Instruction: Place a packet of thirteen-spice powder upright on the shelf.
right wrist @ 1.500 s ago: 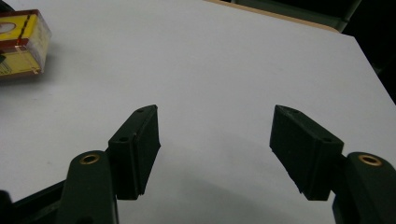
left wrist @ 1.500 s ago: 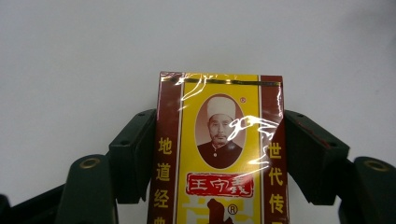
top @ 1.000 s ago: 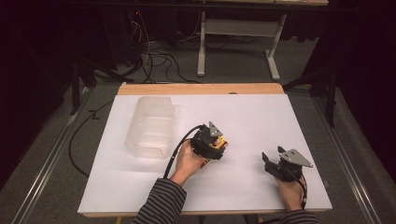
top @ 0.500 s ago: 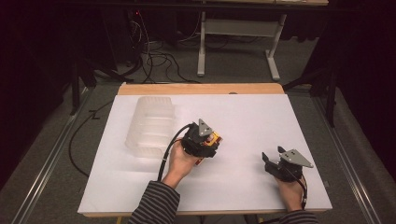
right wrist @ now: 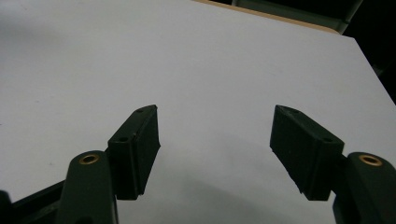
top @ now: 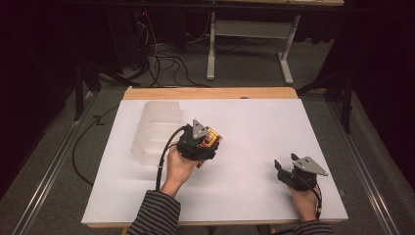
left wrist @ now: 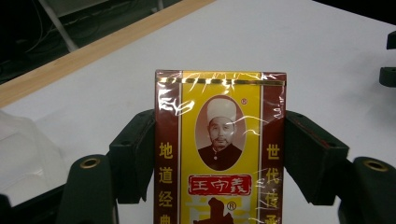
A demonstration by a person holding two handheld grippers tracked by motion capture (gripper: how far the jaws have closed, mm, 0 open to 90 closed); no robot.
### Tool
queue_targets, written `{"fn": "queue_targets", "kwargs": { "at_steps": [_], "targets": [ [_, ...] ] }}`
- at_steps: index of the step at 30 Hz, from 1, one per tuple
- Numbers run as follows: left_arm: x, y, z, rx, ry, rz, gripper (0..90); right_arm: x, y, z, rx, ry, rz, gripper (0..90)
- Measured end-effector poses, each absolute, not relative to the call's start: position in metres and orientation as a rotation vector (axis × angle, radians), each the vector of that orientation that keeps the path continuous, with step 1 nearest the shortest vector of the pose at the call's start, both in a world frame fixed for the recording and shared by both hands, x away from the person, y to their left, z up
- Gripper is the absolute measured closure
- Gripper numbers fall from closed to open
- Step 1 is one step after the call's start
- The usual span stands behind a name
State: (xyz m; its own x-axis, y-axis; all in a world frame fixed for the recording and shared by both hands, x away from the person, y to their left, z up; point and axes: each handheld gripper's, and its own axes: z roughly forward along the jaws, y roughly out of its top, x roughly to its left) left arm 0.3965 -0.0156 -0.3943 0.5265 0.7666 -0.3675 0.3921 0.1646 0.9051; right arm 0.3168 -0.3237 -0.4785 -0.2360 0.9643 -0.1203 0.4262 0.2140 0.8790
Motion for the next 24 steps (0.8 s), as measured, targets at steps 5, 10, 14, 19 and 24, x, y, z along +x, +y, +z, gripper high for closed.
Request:
{"fn": "queue_targets", "kwargs": {
  "at_steps": [5, 10, 14, 19, 24],
  "targets": [
    [0.399, -0.004, -0.39, 1.409, 1.093, 0.364, 32.8, 0.317, -0.324, -0.478, 1.289, 1.78, 0.963, 33.4],
    [0.402, 0.008, -0.386, 1.371, 1.111, 0.39, 32.8, 0.317, -0.324, -0.479, 1.295, 1.78, 0.967, 33.4],
    [0.403, 0.016, -0.383, 1.355, 1.115, 0.419, 32.7, 0.317, -0.324, -0.479, 1.296, 1.781, 0.966, 33.4],
    [0.405, 0.027, -0.38, 1.325, 1.126, 0.448, 32.8, 0.317, -0.324, -0.478, 1.295, 1.779, 0.964, 33.4],
    [0.407, 0.035, -0.378, 1.299, 1.134, 0.475, 32.8, 0.317, -0.324, -0.479, 1.296, 1.781, 0.967, 33.4]
  ]
}}
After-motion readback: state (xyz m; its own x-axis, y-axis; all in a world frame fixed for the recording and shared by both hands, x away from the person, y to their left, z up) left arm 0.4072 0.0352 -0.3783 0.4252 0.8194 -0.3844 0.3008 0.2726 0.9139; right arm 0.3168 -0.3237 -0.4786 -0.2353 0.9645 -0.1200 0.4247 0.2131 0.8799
